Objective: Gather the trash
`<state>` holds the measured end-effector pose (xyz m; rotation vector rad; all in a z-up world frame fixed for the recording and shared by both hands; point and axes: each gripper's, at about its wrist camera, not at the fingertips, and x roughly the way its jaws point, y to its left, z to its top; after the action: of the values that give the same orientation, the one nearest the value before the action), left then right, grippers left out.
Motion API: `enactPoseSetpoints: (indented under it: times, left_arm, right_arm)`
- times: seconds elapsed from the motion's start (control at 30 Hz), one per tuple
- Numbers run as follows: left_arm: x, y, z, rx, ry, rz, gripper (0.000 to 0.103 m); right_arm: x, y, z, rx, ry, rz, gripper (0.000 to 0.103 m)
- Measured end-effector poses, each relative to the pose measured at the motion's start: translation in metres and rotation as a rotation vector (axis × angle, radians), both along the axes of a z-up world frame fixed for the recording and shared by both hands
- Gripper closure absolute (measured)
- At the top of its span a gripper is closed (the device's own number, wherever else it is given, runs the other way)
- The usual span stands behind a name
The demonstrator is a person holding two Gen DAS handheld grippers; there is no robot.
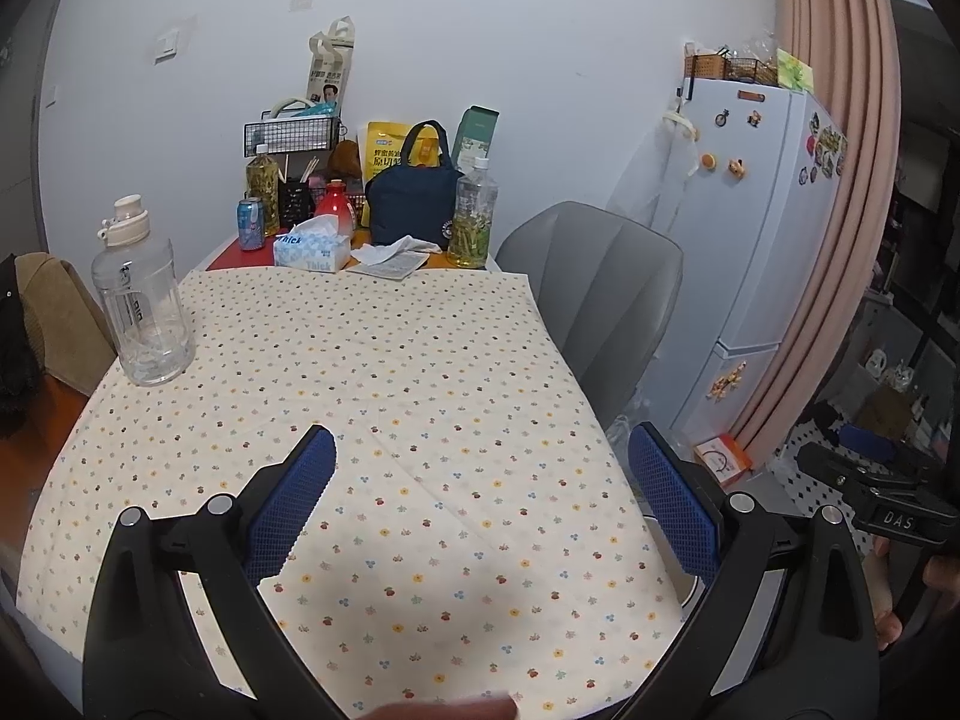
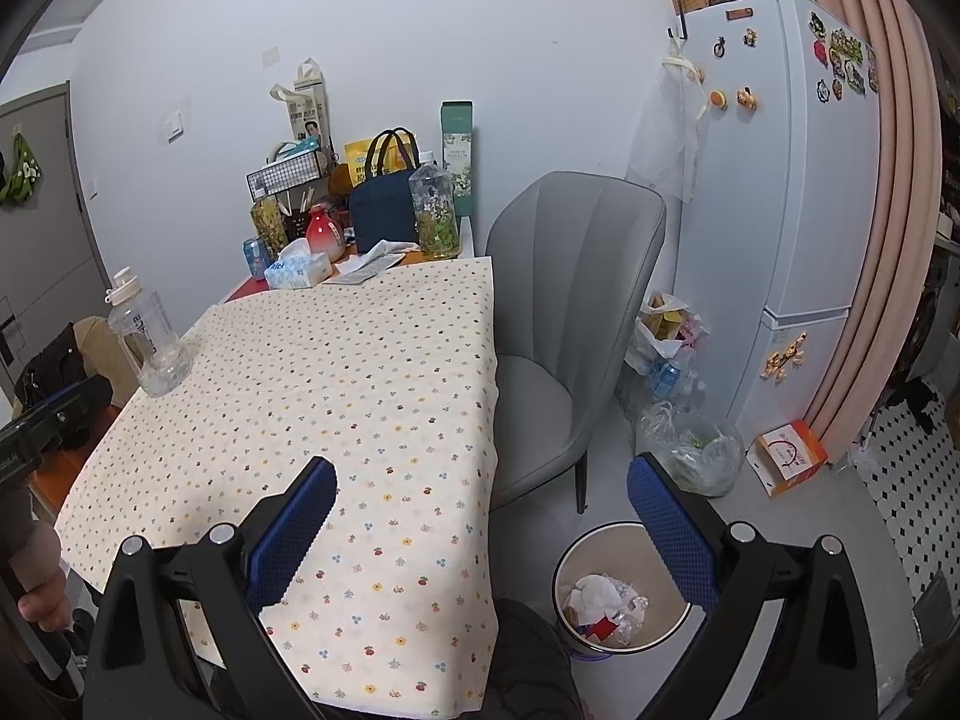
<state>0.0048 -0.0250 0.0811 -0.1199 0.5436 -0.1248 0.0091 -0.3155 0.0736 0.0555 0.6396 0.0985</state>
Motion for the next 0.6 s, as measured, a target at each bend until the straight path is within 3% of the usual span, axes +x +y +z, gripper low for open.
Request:
enactPoseSetpoints:
  times: [0.6]
  left_arm:
    - [-0.005, 0.0076, -0.0034, -0.002, -0.014, 0.012, 0.006]
  right_arm:
    - [0.0051, 0.0062, -0.0069, -0.001, 0.014, 0.014, 0.008]
